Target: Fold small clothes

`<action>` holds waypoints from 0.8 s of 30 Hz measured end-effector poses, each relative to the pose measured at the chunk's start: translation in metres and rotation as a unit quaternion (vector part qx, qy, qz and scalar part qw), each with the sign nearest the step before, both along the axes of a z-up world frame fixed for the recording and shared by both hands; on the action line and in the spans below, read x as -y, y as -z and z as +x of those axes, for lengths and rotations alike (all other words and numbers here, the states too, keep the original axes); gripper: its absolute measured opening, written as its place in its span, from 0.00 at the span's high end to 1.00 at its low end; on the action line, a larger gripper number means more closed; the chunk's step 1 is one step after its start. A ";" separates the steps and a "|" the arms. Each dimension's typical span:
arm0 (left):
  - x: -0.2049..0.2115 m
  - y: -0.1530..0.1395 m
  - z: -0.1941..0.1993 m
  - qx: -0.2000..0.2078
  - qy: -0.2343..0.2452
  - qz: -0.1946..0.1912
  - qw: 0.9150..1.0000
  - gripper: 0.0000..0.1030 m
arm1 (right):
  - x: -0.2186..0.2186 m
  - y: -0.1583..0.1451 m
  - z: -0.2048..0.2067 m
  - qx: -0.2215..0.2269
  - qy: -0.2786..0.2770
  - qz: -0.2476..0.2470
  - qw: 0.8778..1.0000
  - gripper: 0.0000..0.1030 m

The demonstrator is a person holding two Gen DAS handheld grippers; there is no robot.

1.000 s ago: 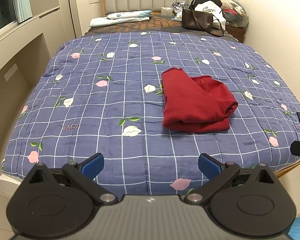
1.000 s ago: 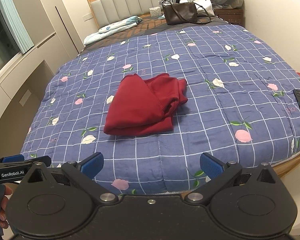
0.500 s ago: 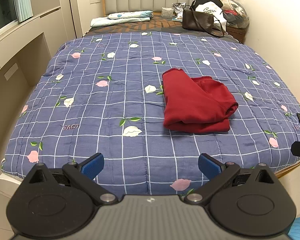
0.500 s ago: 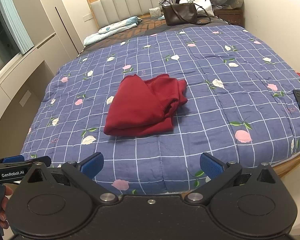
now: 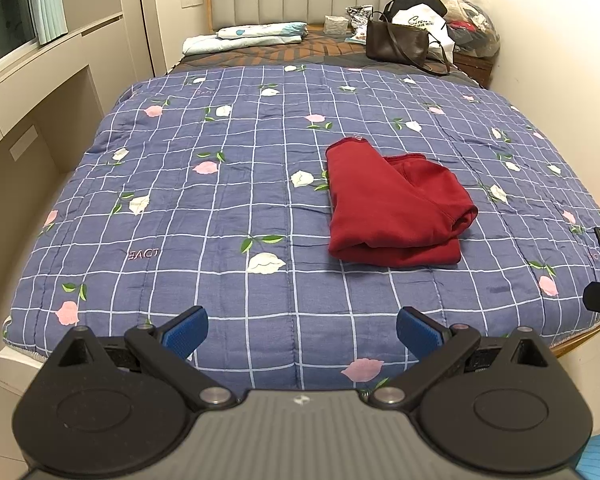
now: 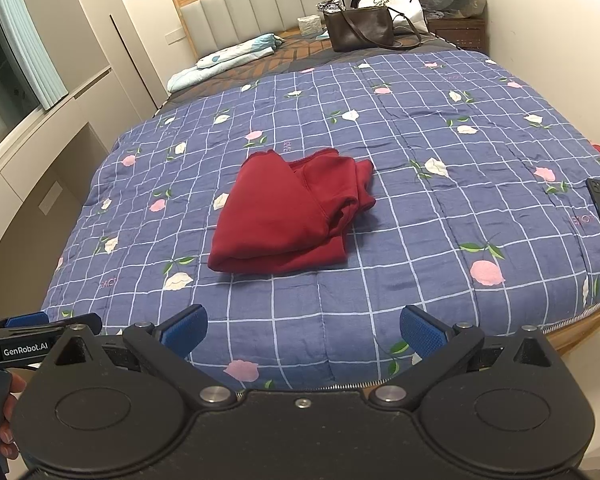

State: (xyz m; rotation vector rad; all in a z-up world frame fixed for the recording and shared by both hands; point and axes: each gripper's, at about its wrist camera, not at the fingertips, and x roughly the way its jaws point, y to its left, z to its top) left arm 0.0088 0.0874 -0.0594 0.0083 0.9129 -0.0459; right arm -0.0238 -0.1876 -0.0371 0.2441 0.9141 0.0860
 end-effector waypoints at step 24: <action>0.003 -0.004 -0.002 -0.002 -0.014 0.027 1.000 0.01 | 0.001 0.001 -0.001 0.000 0.000 0.001 1.000 0.01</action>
